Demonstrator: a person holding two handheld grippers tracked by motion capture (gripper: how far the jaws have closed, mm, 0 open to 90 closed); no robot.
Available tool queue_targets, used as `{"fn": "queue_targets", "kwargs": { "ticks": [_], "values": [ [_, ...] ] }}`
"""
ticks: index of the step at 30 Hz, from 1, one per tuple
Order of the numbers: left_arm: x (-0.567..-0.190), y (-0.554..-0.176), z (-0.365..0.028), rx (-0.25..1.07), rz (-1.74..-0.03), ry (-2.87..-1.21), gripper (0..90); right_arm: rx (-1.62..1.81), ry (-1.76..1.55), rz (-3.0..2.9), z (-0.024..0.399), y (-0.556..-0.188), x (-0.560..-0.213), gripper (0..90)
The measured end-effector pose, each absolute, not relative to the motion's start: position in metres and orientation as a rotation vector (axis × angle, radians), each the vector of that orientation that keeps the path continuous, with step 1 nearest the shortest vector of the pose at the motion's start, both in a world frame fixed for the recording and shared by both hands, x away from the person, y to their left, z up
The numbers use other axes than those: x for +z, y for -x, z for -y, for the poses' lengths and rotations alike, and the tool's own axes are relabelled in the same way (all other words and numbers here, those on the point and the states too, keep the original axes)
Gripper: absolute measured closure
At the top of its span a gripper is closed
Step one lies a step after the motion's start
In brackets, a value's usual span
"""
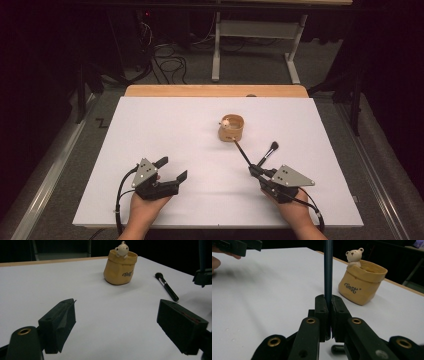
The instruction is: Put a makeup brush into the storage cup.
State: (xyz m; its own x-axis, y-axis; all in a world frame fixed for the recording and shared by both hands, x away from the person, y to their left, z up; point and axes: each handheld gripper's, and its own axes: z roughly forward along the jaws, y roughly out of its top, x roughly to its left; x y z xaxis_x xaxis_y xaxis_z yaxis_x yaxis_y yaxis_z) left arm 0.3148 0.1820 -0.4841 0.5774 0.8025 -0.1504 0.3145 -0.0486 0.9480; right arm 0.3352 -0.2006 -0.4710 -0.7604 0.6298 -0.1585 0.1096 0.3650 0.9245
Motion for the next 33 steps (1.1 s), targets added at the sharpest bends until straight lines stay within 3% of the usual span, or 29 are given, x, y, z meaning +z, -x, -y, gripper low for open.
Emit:
{"fn": "queue_targets", "kwargs": {
  "ticks": [8, 33],
  "values": [
    [-0.482, -0.314, -0.171, 0.493, -0.931, -1.639, 14.4, 1.435, -0.666, -2.141, 0.184, -0.346, -0.472, 86.3],
    [-0.469, -0.321, -0.152, 0.403, -0.900, -1.635, 16.9, 1.518, -0.600, -2.158, 0.162, -0.332, -0.477, 86.3]
  ]
}}
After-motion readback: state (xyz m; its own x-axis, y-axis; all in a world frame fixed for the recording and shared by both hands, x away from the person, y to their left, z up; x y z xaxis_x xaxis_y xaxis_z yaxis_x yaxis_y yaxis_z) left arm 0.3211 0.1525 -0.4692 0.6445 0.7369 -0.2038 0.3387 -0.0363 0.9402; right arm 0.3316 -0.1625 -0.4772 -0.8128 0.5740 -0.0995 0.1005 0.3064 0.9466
